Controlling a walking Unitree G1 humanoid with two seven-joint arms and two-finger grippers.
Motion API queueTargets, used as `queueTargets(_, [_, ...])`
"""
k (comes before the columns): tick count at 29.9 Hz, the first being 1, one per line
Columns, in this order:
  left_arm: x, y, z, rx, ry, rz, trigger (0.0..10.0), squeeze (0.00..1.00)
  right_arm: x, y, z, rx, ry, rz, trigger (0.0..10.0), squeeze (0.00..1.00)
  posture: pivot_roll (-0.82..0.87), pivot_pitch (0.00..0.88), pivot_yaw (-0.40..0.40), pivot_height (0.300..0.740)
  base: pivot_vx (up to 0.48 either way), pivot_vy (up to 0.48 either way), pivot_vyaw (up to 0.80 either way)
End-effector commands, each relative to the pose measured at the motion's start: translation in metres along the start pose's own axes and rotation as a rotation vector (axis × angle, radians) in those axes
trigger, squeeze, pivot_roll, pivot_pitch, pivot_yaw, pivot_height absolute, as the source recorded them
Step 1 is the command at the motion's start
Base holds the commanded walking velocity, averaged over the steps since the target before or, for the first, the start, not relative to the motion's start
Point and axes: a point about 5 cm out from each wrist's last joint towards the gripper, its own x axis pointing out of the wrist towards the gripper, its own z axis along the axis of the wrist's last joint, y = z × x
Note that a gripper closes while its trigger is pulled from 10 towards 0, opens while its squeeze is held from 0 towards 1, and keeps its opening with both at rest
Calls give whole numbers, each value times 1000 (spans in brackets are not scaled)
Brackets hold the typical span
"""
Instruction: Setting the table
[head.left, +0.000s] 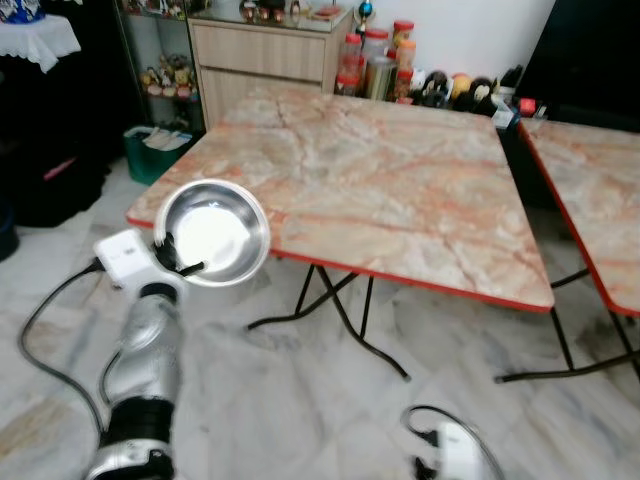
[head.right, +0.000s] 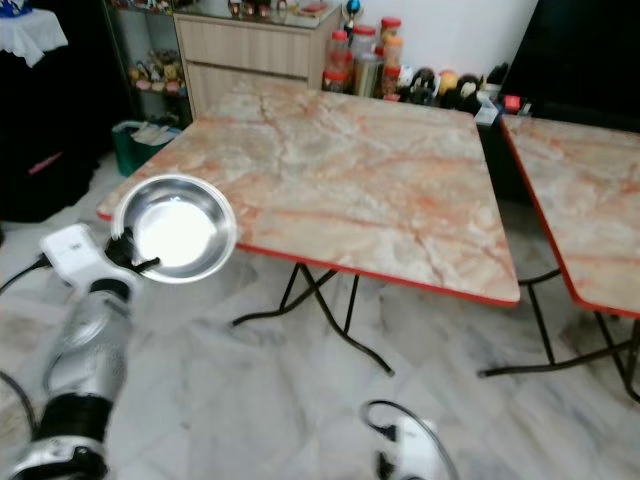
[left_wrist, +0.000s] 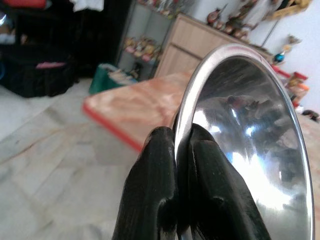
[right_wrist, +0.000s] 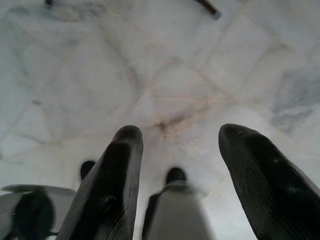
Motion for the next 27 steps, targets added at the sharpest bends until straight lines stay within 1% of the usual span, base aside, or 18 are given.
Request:
queueTargets(1, [1,-22,1,-30,-7,-72,10000,0,-3,-15,-6,-5,8,-36,10000,0,70,0,-49,740,296,0,-525])
queueTargets(3, [1,-23,1,-32,-4,-75,10000,0,-3,-15,-6,-6,8,-37,10000,0,70,0,-49,740,292,0,-516])
queueTargets(6, [1,-23,0,-33,0,-81,10000,0,-1,-17,3,-11,-2,-41,10000,0,70,0,-49,740,289,0,-500])
queueTargets(8, [1,-23,1,-36,1,-84,10000,0,-1,-17,5,-17,-9,-51,10000,0,71,0,-48,740,289,0,0])
queueTargets(15, [1,-26,-1,-40,11,-99,10000,0,-1,-16,4,-18,4,-46,10000,0,68,0,-44,740,286,0,0])
queueTargets(18, [0,-27,-1,-41,15,-109,10000,0,-1,-15,4,-9,5,-41,10000,0,69,0,-42,740,280,0,-585])
queueTargets(20, [1,-28,-1,-40,17,-112,10000,0,-1,-15,3,-23,12,-45,10000,0,69,0,-43,740,281,0,-597])
queueTargets(23, [1,-28,-1,-30,18,-116,10000,0,-1,-16,2,-43,9,-49,10000,0,71,0,-42,740,280,0,0])
queueTargets(27, [1,-28,-1,-29,18,-117,10000,0,-1,-15,1,-38,12,-48,10000,0,71,0,-42,740,278,0,0])
